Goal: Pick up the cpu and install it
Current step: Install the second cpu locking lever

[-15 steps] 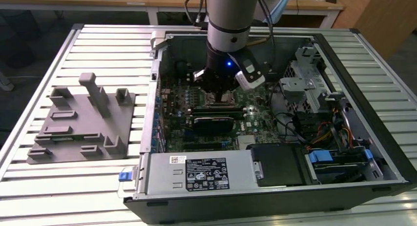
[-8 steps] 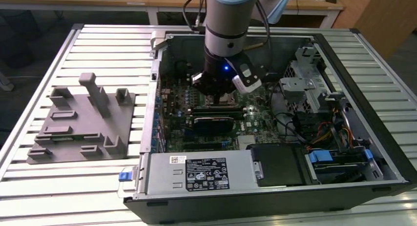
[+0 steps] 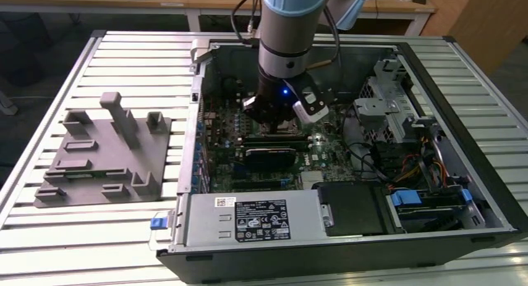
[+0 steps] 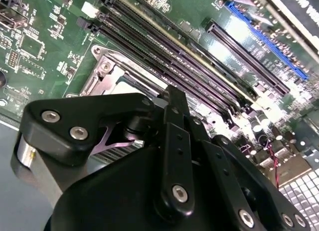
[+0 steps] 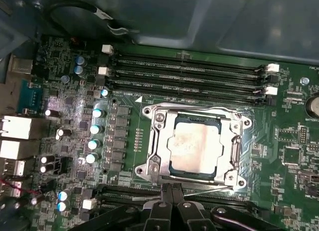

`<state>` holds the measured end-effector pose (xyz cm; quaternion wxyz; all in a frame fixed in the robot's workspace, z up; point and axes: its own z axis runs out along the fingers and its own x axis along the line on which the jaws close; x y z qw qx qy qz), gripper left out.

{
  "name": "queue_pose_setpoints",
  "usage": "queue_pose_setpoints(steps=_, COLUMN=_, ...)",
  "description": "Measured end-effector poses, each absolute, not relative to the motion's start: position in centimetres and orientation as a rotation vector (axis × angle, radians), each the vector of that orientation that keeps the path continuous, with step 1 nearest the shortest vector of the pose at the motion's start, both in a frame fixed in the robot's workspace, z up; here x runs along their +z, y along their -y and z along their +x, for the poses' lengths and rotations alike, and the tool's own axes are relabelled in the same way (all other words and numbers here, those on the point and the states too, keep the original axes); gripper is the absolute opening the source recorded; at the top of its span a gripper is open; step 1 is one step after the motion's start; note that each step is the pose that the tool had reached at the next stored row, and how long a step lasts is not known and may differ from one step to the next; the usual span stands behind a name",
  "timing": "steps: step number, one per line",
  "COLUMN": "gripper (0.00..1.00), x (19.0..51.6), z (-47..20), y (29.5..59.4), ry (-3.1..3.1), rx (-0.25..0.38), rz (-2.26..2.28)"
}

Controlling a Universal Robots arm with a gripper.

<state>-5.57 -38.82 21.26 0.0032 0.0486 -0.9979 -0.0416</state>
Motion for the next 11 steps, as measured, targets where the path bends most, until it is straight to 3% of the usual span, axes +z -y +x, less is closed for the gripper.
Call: queue_pose_setpoints(steps=11, gripper=0.11, x=20.7, z=-5.9, y=40.3, ry=3.125, rx=-0.259, rz=0.153)
